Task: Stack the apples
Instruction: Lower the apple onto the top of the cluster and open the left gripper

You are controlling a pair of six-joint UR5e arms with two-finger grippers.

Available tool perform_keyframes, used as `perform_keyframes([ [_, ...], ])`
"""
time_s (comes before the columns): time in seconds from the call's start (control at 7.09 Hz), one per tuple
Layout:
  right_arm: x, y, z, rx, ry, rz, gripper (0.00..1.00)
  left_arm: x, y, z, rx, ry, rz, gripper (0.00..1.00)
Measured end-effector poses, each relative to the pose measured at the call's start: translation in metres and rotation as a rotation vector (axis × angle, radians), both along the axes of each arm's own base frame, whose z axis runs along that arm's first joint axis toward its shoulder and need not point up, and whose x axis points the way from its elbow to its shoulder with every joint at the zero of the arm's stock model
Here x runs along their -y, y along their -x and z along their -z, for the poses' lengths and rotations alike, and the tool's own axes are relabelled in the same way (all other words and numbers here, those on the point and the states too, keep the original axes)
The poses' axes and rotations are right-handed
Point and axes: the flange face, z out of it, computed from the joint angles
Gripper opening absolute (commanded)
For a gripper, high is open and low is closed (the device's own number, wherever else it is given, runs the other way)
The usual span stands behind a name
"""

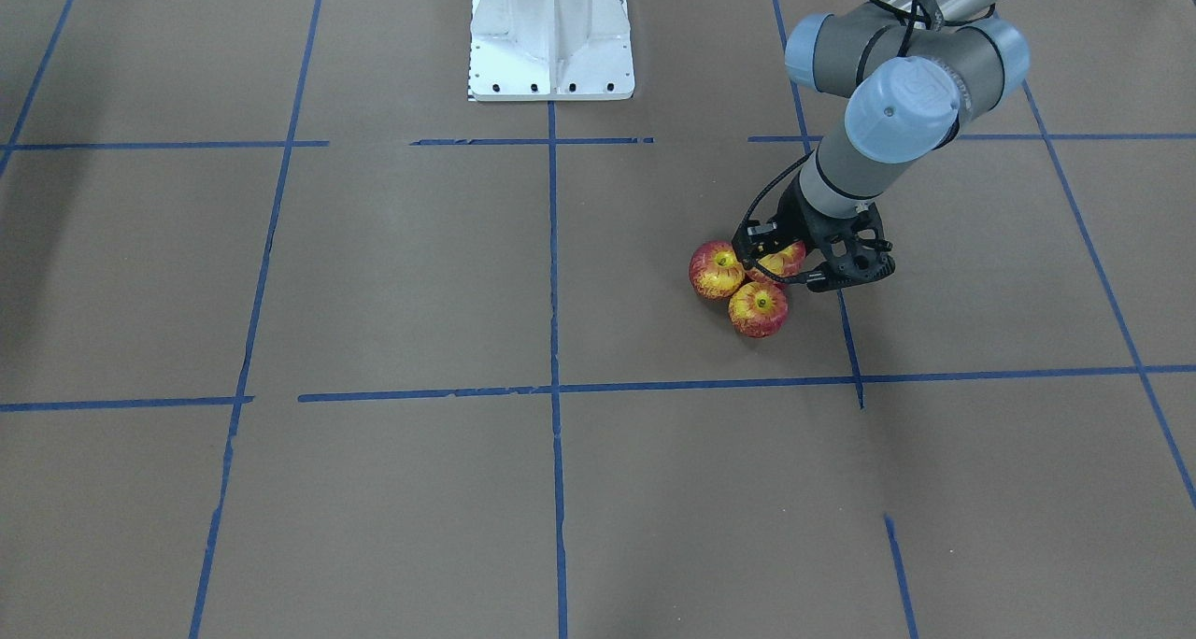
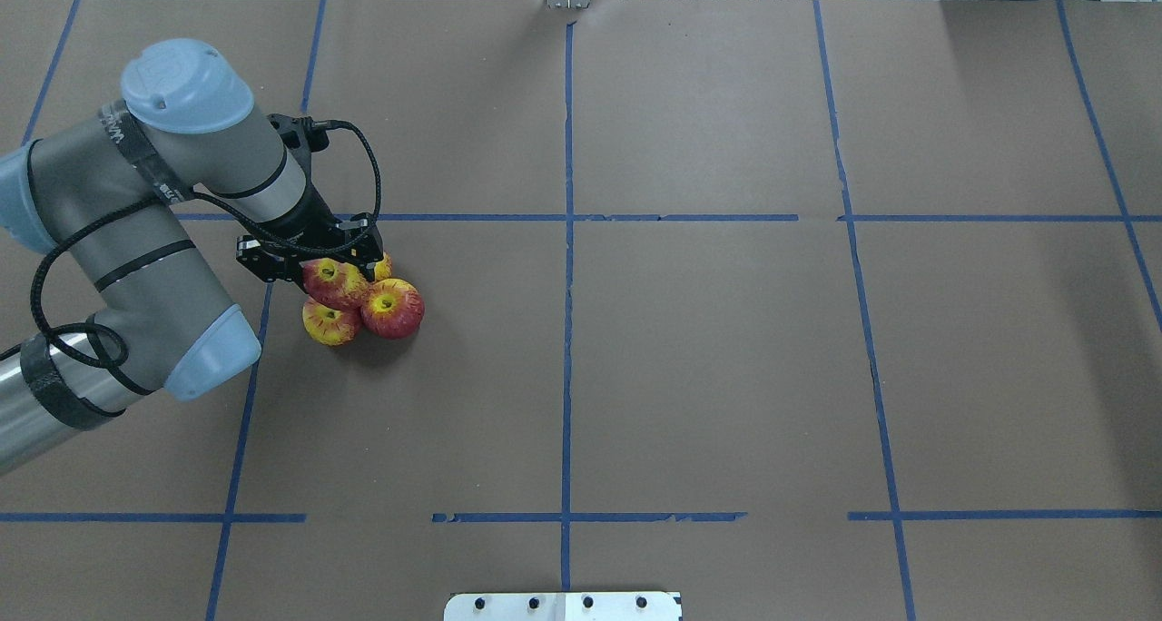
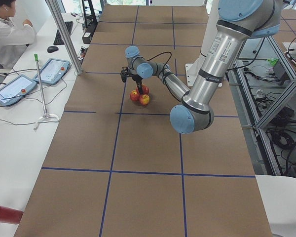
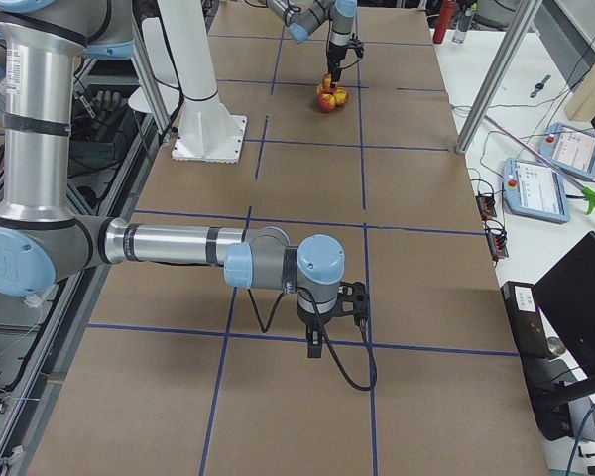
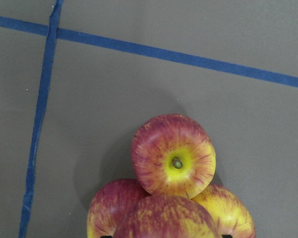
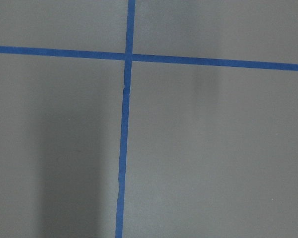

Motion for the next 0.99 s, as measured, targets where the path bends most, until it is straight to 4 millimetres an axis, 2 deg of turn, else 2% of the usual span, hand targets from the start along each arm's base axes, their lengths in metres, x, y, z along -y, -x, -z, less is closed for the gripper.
perform_keyframes([
  [0.85, 0.0000, 0.0000, 0.0000, 0.000, 0.000, 0.000, 1.00, -0.0017, -0.0077, 0.0011, 0.001, -0.002, -0.009, 0.02],
  [0.99, 0.0000, 0.0000, 0.0000, 0.000, 0.000, 0.000, 1.00, -0.0010, -0.0085, -0.0011, 0.004, 0.000, -0.010, 0.06],
])
